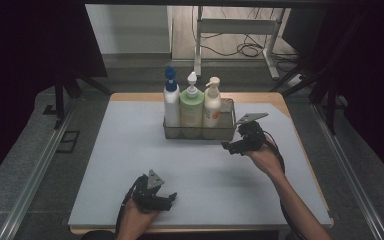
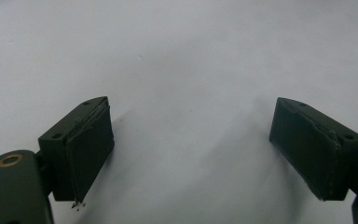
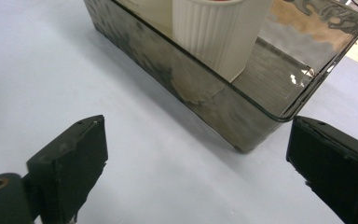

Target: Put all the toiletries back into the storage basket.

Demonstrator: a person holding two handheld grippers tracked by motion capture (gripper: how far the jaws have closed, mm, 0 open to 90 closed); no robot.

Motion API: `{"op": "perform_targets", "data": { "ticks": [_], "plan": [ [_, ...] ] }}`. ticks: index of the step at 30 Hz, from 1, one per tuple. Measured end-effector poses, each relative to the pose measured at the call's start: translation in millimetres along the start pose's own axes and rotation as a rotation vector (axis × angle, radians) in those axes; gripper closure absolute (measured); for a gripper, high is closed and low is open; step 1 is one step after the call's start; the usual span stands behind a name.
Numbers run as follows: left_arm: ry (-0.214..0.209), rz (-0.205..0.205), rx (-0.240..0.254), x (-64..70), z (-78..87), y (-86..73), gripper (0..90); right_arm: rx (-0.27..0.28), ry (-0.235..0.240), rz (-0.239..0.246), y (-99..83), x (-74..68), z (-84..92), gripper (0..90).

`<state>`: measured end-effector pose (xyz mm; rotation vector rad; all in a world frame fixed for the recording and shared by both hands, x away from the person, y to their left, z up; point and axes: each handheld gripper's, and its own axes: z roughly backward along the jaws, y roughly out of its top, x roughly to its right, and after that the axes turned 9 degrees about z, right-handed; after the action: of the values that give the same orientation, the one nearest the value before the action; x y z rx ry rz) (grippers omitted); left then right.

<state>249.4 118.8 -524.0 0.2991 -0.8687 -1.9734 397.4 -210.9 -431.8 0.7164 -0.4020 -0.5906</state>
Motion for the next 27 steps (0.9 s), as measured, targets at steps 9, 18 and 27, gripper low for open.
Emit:
{"op": "perform_targets", "data": {
  "ticks": [9, 18, 27],
  "plan": [
    [0.000, 0.001, 0.001, 0.1, -0.1, 0.0, 13.1, -0.001, 0.003, 0.029, -8.1, -5.2, 12.9, 0.2],
    [-0.001, 0.001, 0.001, 0.1, -0.1, 0.0, 13.1, 0.001, 0.005, 0.038, -20.0, -8.2, 25.5, 0.0],
    [-0.001, 0.001, 0.001, 0.0, -0.1, 0.0, 13.1, 0.005, 0.007, 0.046, -37.3, -13.5, 35.7, 0.0]
  ]
}}
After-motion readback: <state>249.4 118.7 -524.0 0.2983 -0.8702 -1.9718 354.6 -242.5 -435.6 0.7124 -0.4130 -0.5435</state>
